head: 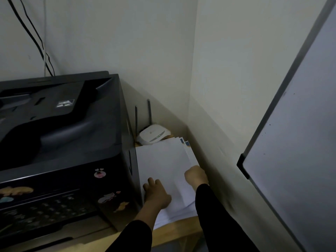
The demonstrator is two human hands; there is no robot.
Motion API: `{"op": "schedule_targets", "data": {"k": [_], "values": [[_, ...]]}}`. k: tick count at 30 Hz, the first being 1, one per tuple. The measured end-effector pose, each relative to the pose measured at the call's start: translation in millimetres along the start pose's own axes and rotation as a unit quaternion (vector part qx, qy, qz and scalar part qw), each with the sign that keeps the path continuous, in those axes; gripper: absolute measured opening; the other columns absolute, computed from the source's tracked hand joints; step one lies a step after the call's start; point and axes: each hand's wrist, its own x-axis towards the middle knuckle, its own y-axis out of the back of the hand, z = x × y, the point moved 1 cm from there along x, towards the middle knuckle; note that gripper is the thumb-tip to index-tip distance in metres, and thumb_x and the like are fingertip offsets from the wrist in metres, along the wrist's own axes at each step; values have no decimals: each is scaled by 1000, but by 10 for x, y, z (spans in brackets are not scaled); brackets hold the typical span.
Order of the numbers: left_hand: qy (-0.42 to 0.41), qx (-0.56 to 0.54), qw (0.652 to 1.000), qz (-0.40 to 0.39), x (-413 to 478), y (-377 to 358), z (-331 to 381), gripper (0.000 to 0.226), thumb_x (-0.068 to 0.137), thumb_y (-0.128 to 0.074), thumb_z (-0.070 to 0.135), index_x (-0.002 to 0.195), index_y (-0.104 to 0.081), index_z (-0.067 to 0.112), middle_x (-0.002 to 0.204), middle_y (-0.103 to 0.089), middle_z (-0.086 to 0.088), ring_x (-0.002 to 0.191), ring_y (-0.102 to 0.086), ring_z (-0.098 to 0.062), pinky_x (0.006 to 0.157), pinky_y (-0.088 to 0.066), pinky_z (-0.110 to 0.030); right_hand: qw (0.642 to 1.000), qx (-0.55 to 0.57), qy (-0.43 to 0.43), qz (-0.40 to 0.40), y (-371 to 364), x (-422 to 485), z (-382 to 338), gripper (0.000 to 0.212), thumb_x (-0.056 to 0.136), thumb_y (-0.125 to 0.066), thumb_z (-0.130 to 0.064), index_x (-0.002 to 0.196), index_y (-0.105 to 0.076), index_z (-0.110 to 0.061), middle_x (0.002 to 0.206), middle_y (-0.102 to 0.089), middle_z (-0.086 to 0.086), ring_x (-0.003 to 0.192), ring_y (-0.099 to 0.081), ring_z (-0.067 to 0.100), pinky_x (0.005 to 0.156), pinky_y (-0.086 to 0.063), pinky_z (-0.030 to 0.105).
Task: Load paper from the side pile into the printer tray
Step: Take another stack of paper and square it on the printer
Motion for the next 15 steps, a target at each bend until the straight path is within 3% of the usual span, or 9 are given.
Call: {"op": "schedule_targets", "data": {"k": [4,9,13,15], "values": [[29,-51,998,-12,-12,49,29,56,88,-54,30,134,-32,7,144,-20,-11,130,-26,-32,100,-41,-35,999,11,31,3,24,41,72,27,95,-44,-12,106,-64,2,114,-67,16,103,-63,29,72,-45,26],[145,-152,977,35,-59,317,157,48,94,-44,20,135,-28,1,146,-22,-18,133,-30,-33,110,-33,-39,996,79,39,20,188,73,186,31,90,-47,-12,115,-61,-1,119,-63,17,111,-58,30,80,-45,26],[201,-196,958,61,-67,534,276,66,95,-44,22,146,-10,-4,154,-14,-22,141,-22,-36,115,-22,-42,979,204,12,16,284,97,342,30,96,-47,-15,117,-60,3,121,-64,16,110,-60,29,85,-45,28],[192,-208,955,86,-74,663,340,72,93,-48,24,147,-9,-6,153,-20,-23,139,-27,-38,114,-27,-44,959,283,-22,-21,250,102,386,27,94,-51,-2,116,-57,12,122,-61,25,107,-58,33,87,-47,37]]}}
